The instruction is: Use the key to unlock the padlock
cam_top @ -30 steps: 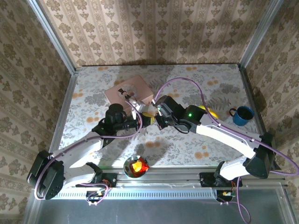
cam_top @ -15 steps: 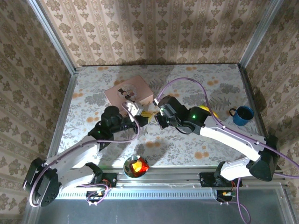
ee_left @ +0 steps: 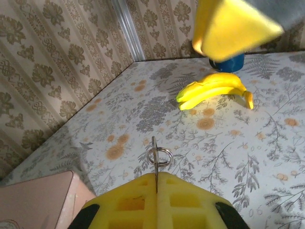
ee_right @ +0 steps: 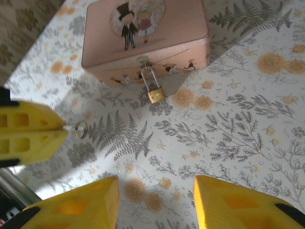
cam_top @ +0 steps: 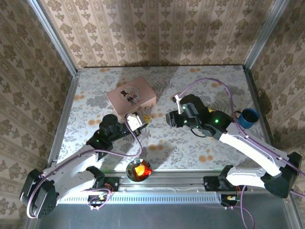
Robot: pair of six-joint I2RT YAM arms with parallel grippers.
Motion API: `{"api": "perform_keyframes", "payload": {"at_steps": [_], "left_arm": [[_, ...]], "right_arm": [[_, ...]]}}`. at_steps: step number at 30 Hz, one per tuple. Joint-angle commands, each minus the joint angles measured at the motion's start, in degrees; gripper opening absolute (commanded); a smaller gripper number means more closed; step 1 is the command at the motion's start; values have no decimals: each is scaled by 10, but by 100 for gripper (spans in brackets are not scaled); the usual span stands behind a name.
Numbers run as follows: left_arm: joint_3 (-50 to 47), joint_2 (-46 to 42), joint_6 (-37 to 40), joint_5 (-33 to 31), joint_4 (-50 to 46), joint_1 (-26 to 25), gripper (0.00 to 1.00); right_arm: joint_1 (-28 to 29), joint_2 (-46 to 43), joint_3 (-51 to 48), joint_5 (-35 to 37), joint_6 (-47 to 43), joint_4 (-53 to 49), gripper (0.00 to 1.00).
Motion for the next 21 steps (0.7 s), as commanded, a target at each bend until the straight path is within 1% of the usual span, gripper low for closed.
{"api": "perform_keyframes", "payload": {"at_steps": [1,4,10,14,16,19,21], "left_arm": [[-2,-2,60,5,40,0,0],[1,5,71,13,49,0,0],[15,24,109,32,46,-3,0],[22,22,161,15,31,-17,0],[29,22,203,-12,14,-33,0],[39,33,273,-95,2,-72,0],[38,41,318,-137,8,-94,0]], "right_arm": [[-40,-17,-13,-87,59,27,45],[-61,-15,-14,-138,91,27,45],[-66,34,18,-202,131,27,45],[-70,63,42,-228,143,19,45],[-73,72,47,-231,144,11,45],[-80,79,43,-242,146,10,45],[-85,80,39,-246,148,11,45]]}}
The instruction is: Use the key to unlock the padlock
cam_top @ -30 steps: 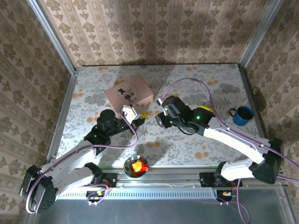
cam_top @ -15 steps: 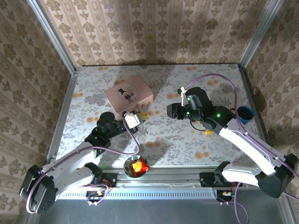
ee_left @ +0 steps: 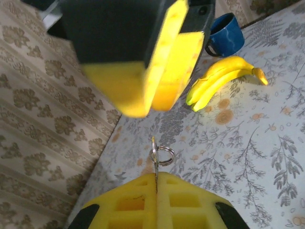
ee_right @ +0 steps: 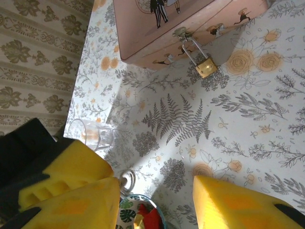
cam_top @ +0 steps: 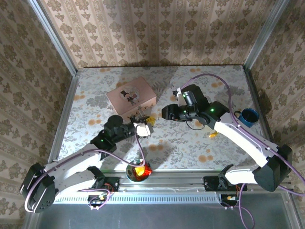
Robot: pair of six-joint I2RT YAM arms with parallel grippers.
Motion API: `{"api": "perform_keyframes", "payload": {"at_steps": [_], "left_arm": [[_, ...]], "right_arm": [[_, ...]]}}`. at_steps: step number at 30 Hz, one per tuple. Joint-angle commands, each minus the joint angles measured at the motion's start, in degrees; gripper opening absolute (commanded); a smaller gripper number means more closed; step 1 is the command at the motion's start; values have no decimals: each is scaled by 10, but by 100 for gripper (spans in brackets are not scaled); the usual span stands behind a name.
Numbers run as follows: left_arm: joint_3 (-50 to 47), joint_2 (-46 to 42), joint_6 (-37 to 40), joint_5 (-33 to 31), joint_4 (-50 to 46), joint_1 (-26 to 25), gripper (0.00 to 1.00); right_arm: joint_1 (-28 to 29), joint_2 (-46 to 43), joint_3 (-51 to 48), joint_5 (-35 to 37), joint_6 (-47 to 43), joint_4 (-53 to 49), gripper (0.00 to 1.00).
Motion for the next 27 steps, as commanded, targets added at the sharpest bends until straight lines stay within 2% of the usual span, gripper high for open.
{"api": "perform_keyframes", "payload": {"at_steps": [1,3,10,20,27], "left_arm": [[17,17,114,-92,-4,-30,0],[17,26,130,-105,11,-40,0],[18,36,131,-81,20,-41,0],[16,31,129,-76,19,-44,0],[12,31,129,-79,20,-45,0]], "right_arm": [[-11,4,9,-28,13,-8,45],[-19,-1,4,-31,14,-6,45],[-39,-21,-15,-51,26,0,45],[-57,-12,16,-115,36,-37,44],[-63,-14,12,-123,42,-37,44]]}}
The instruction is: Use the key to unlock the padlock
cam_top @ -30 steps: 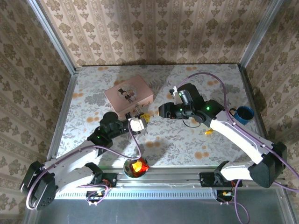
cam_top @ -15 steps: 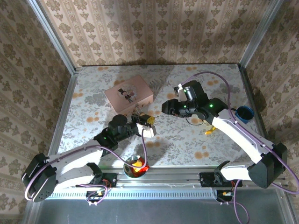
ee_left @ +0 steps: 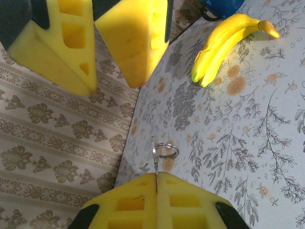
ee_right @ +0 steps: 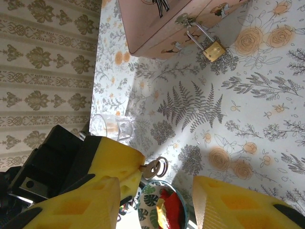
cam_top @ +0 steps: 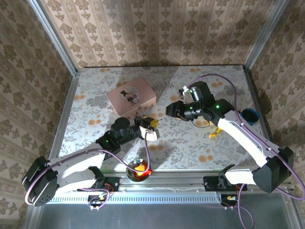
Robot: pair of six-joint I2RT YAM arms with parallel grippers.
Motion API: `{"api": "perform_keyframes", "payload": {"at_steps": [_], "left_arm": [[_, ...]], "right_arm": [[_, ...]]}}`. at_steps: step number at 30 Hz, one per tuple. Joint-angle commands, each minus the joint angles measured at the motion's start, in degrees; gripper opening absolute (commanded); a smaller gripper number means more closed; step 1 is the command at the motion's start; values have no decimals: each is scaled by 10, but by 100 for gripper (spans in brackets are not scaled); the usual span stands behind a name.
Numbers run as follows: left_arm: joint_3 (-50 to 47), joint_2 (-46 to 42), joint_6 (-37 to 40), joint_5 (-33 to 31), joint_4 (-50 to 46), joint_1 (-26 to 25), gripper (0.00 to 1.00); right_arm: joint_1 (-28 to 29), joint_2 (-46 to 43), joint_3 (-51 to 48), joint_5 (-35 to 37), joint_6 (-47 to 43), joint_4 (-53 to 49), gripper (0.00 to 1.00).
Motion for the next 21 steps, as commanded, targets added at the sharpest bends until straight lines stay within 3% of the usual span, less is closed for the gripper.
{"api": "perform_keyframes", "payload": {"at_steps": [1,21], "left_arm": [[10,-4,10,-3,12,-4,0],[8,-11,12,-6,10,-4,0]], "right_arm": [[-3,-9,10,-23,12,-13,44],[-11,-6,11,-21,17,-29,43]]}}
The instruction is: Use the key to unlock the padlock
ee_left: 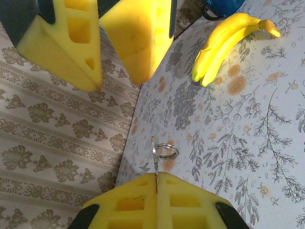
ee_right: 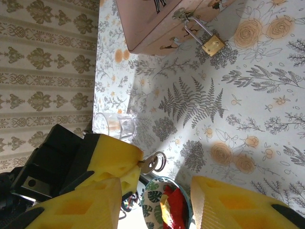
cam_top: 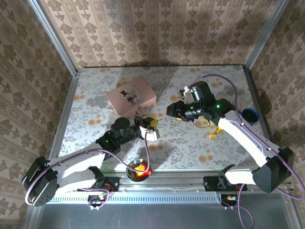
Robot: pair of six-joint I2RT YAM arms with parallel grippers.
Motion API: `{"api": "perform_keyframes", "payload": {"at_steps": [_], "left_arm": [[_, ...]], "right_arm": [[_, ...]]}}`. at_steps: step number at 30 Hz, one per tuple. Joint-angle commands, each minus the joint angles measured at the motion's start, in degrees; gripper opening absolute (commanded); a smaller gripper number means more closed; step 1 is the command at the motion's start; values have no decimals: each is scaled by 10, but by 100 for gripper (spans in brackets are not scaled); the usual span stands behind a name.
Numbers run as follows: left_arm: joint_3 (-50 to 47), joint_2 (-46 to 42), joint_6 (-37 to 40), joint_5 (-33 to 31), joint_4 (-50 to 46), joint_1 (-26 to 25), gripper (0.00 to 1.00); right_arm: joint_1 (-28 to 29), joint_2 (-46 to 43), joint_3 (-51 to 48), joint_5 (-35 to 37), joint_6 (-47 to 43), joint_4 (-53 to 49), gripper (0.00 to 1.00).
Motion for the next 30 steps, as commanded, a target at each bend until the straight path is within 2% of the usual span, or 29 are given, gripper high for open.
{"api": "perform_keyframes", "payload": {"at_steps": [1,30], "left_arm": [[8,-11,11,-4,10,-4,0],[9,-17,14,5,12,-5,0]], "right_arm": [[-5,-6,12,-12,4,-20,43],[-12,-5,34,-12,-3,-54,42]]}}
